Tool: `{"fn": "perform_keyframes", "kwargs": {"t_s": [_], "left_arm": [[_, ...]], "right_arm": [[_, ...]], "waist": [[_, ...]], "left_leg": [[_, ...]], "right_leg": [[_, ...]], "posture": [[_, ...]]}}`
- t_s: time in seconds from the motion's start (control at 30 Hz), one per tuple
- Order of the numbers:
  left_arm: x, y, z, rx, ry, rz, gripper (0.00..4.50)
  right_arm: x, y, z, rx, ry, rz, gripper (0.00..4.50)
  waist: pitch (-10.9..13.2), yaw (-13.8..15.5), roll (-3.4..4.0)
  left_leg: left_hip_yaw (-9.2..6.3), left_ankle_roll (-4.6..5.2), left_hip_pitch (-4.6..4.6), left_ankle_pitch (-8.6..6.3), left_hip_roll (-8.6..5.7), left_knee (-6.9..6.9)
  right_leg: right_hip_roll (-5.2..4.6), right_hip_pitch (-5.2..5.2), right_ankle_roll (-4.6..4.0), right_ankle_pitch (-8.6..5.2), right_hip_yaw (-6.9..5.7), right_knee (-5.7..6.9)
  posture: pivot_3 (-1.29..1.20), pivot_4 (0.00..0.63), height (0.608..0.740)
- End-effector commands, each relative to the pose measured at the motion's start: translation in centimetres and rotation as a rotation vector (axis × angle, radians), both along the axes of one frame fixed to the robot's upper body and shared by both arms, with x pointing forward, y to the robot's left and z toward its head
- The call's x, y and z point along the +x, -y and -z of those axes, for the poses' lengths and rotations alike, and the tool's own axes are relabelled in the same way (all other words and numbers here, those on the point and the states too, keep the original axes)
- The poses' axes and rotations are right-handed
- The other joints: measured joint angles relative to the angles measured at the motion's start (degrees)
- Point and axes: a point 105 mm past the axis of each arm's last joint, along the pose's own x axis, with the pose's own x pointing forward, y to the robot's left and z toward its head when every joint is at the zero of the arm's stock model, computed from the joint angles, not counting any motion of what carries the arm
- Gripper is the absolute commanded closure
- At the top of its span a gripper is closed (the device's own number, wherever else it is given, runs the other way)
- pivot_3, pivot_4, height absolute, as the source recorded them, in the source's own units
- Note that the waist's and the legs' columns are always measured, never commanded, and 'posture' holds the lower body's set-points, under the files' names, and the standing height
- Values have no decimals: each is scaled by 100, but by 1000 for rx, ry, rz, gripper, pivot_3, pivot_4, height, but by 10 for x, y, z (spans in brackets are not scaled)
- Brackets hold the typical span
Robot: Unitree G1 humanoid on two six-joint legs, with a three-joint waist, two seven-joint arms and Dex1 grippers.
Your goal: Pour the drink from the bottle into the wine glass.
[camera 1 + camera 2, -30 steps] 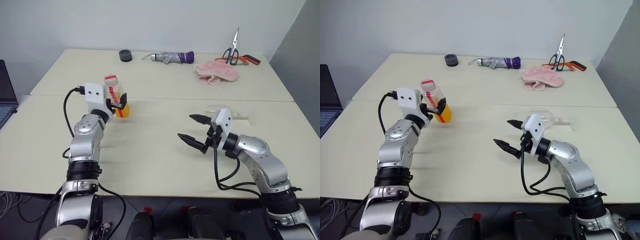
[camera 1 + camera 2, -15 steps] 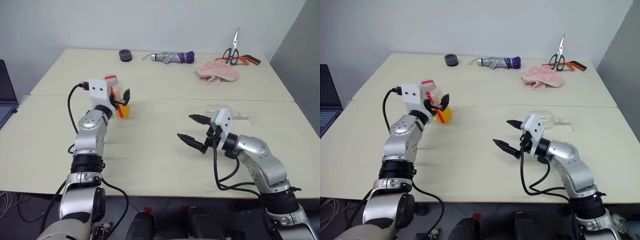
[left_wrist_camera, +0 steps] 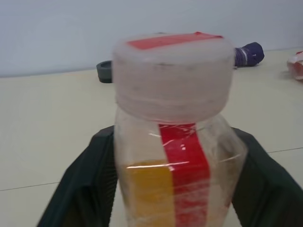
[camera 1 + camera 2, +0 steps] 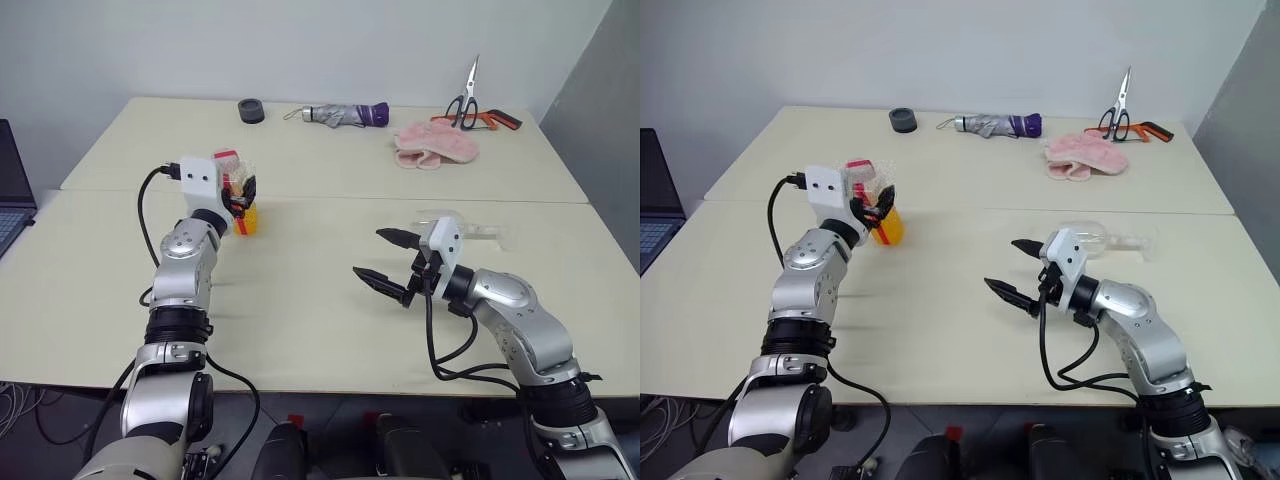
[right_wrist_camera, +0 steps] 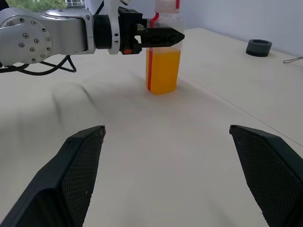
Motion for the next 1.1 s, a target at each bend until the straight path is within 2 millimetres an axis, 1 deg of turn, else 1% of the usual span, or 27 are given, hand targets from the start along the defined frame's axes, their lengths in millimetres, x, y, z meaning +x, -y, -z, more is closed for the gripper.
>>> {"fn": "perform_keyframes", "kwargs": {"t_s": [0.03,0.07,0.1,0.4,0.77,0.83,0.9,1.1], "left_arm": [[0,4,-20,15,71,11,2420],[0,4,-20,16,72,10,2582],[0,4,-20,15,73,9,2604],[-2,5,-21,2,79,14,2604],[-9,17,-23,11,84,84,2604],[-12,21,-23,16,83,113,2604],[-16,30,-24,22,84,171,2604],[-29,67,-24,47,79,384,2605]], "right_arm": [[-2,-2,-13,9,46,-14,0],[-2,-2,-13,9,46,-14,0],[-2,-2,-12,9,46,-15,0],[-2,-3,-12,10,47,-18,0],[-2,-6,-13,14,47,-27,0],[-3,-5,-13,15,48,-26,0],[-3,-4,-15,18,50,-19,0],[-6,8,-18,19,58,29,0]], "waist": [[0,0,0],[0,0,0],[0,0,0],[0,0,0],[0,0,0],[0,0,0],[0,1,0],[0,2,0]], "left_leg": [[0,0,0,0,0,0],[0,0,0,0,0,0],[0,0,0,0,0,0],[0,0,0,0,0,0],[-3,0,-3,0,1,2],[-4,0,-3,0,1,2],[-3,0,-4,0,1,2],[-5,-1,-7,0,1,2]], "right_leg": [[0,0,0,0,0,0],[0,0,0,0,0,0],[0,0,0,0,0,0],[0,0,0,0,0,0],[-1,-1,0,0,-2,0],[-1,-2,0,0,-2,0],[-1,-2,0,0,-2,0],[-3,-2,0,0,-2,0]], "posture": [[0,150,740],[0,150,740],[0,150,740],[0,150,740],[0,150,740],[0,150,740],[0,150,740],[0,150,740]]}}
